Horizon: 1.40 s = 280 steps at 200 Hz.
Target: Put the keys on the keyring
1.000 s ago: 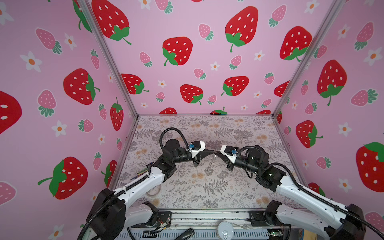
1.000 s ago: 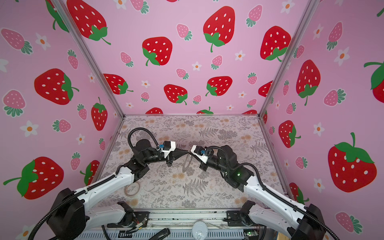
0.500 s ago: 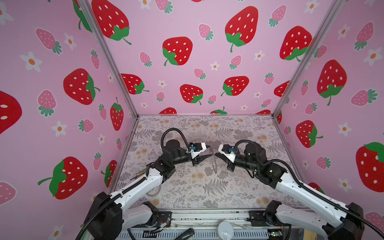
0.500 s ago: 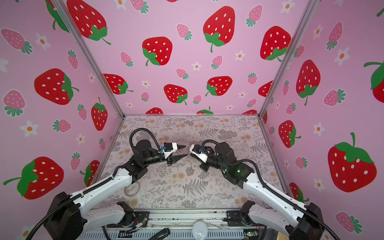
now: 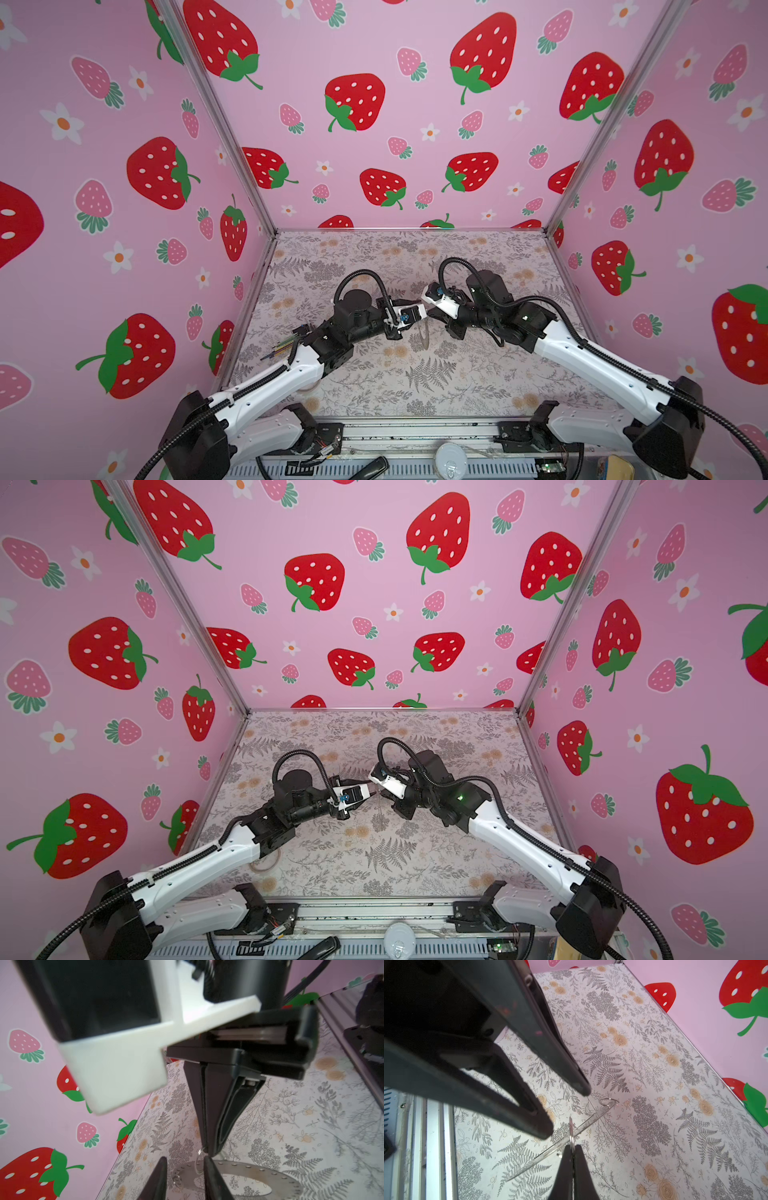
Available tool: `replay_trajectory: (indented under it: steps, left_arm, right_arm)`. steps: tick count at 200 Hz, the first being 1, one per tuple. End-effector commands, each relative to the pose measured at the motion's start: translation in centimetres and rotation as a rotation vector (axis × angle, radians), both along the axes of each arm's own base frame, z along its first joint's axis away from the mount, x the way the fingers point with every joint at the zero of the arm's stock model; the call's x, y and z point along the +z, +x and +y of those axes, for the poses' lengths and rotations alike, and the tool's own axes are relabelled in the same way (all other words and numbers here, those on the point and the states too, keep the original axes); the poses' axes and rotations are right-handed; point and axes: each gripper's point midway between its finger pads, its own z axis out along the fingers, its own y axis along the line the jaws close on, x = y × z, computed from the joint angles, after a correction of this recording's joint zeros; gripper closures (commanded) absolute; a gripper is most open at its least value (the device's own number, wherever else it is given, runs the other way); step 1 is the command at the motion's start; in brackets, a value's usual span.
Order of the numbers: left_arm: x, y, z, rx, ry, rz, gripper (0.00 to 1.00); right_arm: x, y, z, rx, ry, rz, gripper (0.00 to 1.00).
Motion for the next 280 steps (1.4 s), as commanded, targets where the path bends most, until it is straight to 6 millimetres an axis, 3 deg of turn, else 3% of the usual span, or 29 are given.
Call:
replay_trajectory:
  steps: [1,72,226,280]
  left_arm:
    - [0.8,0.5,0.2,0.023,0.043,-0.059,0.69]
    - [-0.5,-1.1,-1.0,-0.061,0.106,-0.066,0.68]
    - [-1.5,-0.3,-1.7,-0.016,0.153,-0.05,0.8]
    - [-2.4,0.0,-1.8,-0.013,0.19,-0.02,0.79]
  right_arm:
    - [0.8,0.0,-0.1,0.009,-0.015,-0.004,1.0]
    - [0.4,0.1,0.3,0.023,-0.06,0.035,1.0]
    - [0.2,-0.8,1.3,0.073,-0.097,0.02,1.0]
    - [0.6,-1.2,1.4,0.109,-0.104,-0.035,1.0]
